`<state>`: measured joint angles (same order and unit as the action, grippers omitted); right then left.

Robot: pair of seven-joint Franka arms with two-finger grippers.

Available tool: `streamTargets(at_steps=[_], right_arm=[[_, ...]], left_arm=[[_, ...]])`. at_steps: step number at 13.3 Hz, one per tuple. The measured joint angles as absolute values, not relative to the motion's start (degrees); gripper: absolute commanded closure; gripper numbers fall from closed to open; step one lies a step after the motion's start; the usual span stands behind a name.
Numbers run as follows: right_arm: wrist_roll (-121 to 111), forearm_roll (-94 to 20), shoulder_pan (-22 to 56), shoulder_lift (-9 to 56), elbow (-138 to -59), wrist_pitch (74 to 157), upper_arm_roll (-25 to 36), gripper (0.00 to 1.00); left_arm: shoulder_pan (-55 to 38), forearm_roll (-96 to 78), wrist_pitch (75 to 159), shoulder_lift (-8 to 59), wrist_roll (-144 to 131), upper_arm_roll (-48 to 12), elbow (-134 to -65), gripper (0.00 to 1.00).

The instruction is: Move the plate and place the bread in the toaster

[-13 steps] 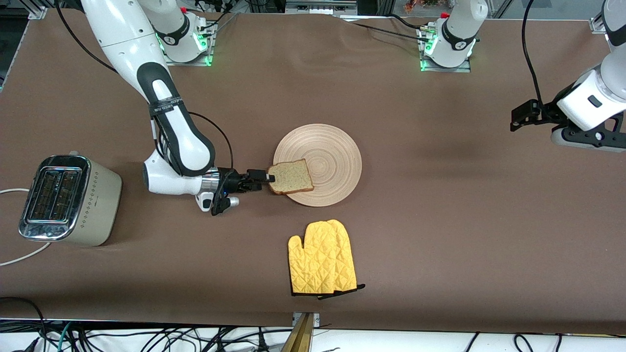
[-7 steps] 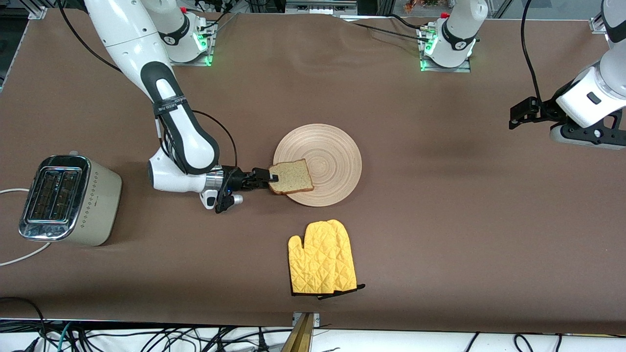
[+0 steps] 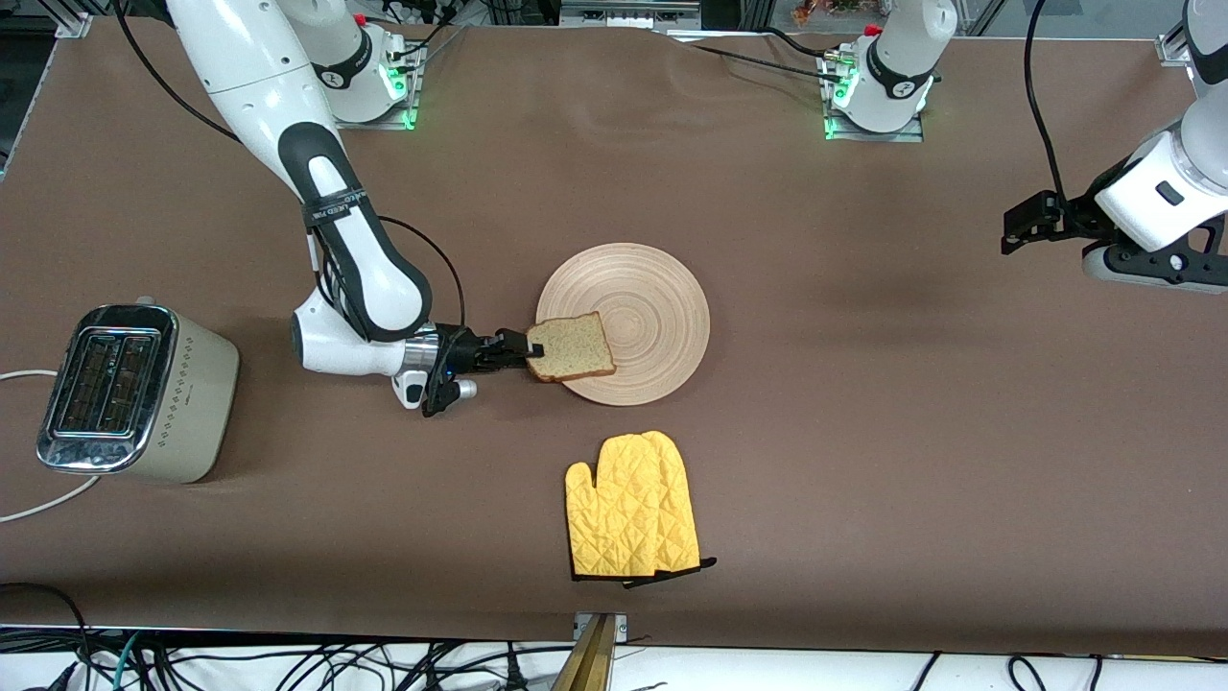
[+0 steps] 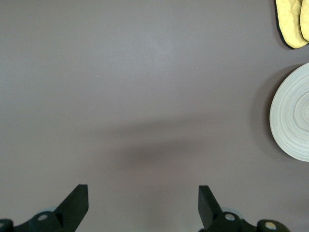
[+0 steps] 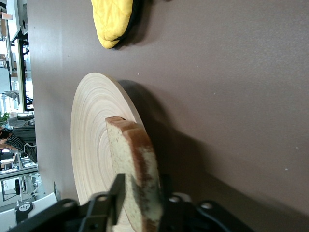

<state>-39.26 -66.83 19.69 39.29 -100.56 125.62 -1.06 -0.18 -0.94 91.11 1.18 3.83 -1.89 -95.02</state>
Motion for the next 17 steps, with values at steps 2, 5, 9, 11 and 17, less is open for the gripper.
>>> streamTargets(at_steps=[2,5,9,11,17], right_arm=[[-39.3,-66.8,19.7,39.3,-100.6,125.6,-1.1,0.98],[-39.3,-66.9,19.7,39.3,-100.6,125.6,-1.1,1.0],[-39.1,-67.0,19.6,38.1,-100.4,125.6,-1.0,1.0],[-37.7,-66.6,19.6,35.9,-100.4,125.5,-0.9,1.0],[-23.3,-47.7,19.0,25.2,-100.4,121.9,-0.7,1.0]], left_arm=[[-0.2,-0.9,91.1,1.2,3.8,-1.8,-95.0,0.0],[-0.2,-0.9,91.1,1.2,3.8,-1.8,-95.1,0.0],[-0.2,-0.9,91.1,1.2,3.8,-1.8,-95.1,0.0],[-0.2,-0.9,91.1,1.2,3.8,-1.8,-95.1,0.0],[-0.2,-0.9,91.1,1.2,3.8,-1.8,-95.2,0.0]])
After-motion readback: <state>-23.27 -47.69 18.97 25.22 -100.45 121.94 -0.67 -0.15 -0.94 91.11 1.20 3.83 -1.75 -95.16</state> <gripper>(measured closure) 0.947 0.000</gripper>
